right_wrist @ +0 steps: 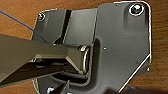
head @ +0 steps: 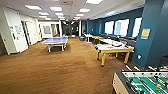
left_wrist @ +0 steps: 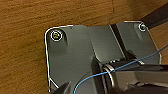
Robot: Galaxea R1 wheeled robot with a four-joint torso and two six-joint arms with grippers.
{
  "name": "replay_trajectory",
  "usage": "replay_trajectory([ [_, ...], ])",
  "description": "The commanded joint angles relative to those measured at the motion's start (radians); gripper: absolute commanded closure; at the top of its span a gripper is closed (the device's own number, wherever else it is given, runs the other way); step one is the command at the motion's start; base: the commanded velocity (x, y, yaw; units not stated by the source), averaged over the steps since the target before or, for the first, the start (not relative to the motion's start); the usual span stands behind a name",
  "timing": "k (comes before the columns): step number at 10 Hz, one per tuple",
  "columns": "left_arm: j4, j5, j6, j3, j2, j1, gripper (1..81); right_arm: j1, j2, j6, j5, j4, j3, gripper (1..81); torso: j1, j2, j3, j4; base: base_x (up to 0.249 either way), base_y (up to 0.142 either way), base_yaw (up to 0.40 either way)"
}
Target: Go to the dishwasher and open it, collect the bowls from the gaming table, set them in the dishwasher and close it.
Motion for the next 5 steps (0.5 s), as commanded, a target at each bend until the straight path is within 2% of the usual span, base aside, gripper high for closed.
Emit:
replay_trajectory([
  [1,0.005,0.044,0.007,-0.006,-0.005,-0.055,1.0,0.049,-0.003,-0.002,-0.047,-0.007,0.006,1.0,0.001,0.000,0.000,0.000,0.133,0.063,0.000],
  [5,0.002,0.044,0.007,-0.006,-0.005,-0.055,1.0,0.049,-0.003,-0.002,-0.047,-0.009,0.006,1.0,0.001,0.000,0.000,0.000,0.133,0.000,0.000],
])
